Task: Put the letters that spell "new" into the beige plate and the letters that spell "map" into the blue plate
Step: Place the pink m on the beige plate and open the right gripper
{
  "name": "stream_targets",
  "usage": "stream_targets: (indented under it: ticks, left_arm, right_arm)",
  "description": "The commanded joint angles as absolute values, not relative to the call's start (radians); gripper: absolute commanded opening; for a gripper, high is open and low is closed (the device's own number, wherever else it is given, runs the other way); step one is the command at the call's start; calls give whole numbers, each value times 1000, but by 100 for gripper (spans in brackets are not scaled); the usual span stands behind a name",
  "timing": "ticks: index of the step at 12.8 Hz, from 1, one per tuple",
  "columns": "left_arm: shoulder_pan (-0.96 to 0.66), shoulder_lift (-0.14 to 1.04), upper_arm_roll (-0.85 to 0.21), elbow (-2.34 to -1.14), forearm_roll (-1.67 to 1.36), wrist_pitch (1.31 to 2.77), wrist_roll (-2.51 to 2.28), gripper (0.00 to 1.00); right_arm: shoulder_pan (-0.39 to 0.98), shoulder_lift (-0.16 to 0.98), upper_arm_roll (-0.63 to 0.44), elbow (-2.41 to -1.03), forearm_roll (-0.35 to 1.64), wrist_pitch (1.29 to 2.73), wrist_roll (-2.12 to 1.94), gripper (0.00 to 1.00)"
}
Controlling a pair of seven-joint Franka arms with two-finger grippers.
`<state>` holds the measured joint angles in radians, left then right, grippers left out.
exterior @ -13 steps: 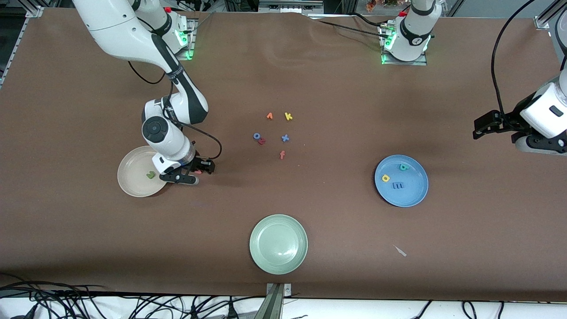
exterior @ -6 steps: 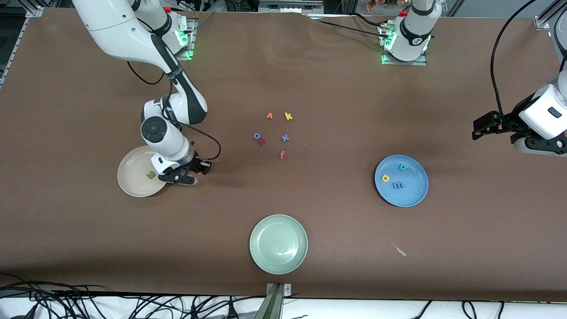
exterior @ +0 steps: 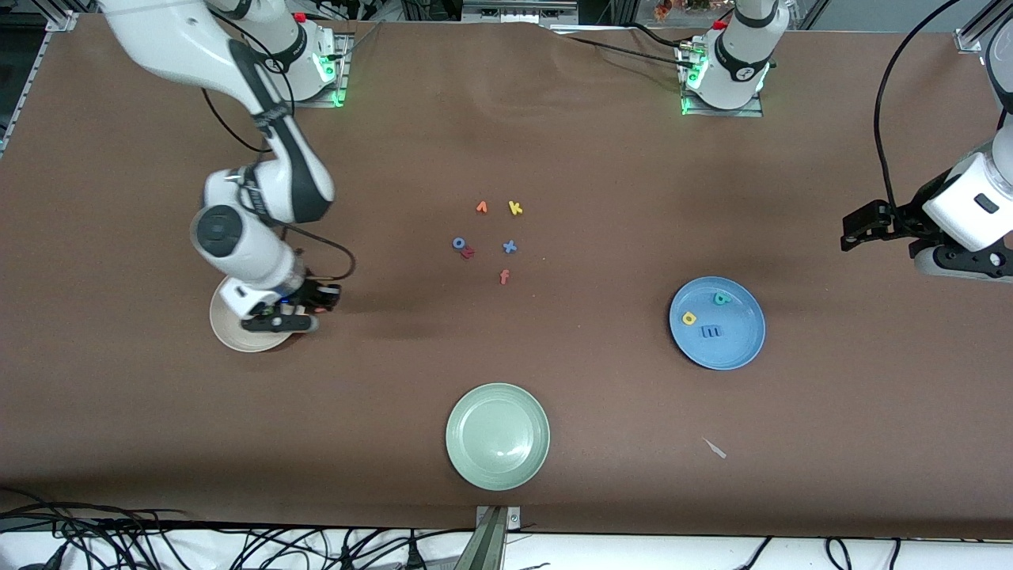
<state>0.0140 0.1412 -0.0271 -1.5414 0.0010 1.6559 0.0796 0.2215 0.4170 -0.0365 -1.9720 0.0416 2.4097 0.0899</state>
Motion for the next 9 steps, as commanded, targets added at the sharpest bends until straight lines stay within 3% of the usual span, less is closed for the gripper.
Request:
stream_targets:
  ticks: [1, 4, 5, 6, 8, 9]
  left_arm:
    - [12, 160, -26, -1509, -20, 1644, 78, 100]
    - [12, 161, -26, -1509, -20, 1644, 78, 100]
    - [12, 161, -26, -1509, -20, 1644, 78, 100]
    - [12, 161, -26, -1509, -20, 1644, 78, 100]
    - [14, 161, -26, -1508, -20, 1644, 80, 100]
    - [17, 161, -26, -1508, -20, 1644, 80, 100]
  right_arm:
    - [151, 362, -83, -2006, 44, 2340, -134, 8]
    - [109, 360, -118, -2042, 46, 2352, -239, 24]
    - [109, 360, -118, -2042, 51, 2359, -232, 42]
    - [109, 357, -118, -2040, 55, 2358, -226, 66]
    - [109, 350, -118, -2025, 58, 2349, -201, 97]
    - [109, 348, -117, -2008, 58, 2335, -180, 98]
